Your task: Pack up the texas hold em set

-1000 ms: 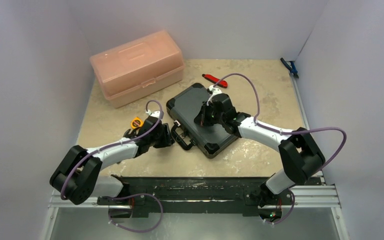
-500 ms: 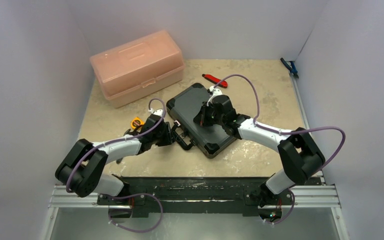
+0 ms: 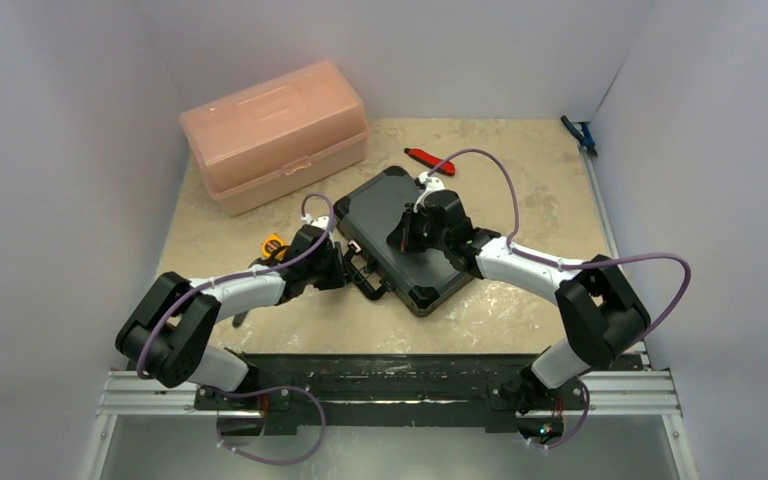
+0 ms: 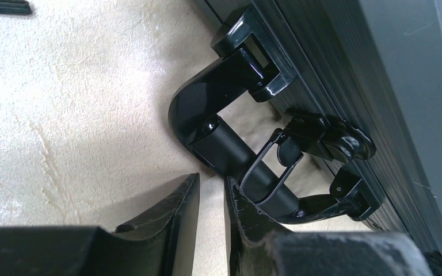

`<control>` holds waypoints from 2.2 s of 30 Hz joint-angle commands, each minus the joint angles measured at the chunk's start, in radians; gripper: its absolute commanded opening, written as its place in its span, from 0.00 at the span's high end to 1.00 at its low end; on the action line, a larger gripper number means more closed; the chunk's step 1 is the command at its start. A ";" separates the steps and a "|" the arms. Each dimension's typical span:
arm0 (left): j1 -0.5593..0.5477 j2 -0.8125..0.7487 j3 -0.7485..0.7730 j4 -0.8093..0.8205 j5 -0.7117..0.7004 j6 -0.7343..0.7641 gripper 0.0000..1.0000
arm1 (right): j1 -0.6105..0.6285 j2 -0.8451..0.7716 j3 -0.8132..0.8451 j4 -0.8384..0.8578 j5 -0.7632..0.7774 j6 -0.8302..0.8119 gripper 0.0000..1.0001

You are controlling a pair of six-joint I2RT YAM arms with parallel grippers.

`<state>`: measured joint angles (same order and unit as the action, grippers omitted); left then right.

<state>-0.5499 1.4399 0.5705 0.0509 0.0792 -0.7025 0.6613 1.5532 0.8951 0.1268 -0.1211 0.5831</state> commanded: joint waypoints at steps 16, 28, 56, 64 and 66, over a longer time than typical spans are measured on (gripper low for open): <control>-0.004 0.044 0.072 0.103 0.093 0.013 0.92 | 0.020 0.042 -0.045 -0.204 0.014 -0.023 1.00; -0.004 0.010 0.106 0.075 0.117 -0.008 0.93 | 0.021 0.039 -0.035 -0.215 0.014 -0.023 1.00; -0.002 0.047 0.177 0.071 0.137 -0.006 0.93 | 0.022 0.052 -0.030 -0.222 0.011 -0.024 1.00; -0.003 0.074 0.165 0.065 0.130 -0.016 0.94 | 0.023 0.056 -0.033 -0.221 0.012 -0.023 1.00; -0.004 0.082 0.162 0.065 0.130 -0.021 0.94 | 0.023 0.057 -0.033 -0.220 0.012 -0.022 1.00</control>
<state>-0.5484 1.4853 0.7055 0.0582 0.2016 -0.7147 0.6636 1.5532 0.8989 0.1158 -0.1158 0.5827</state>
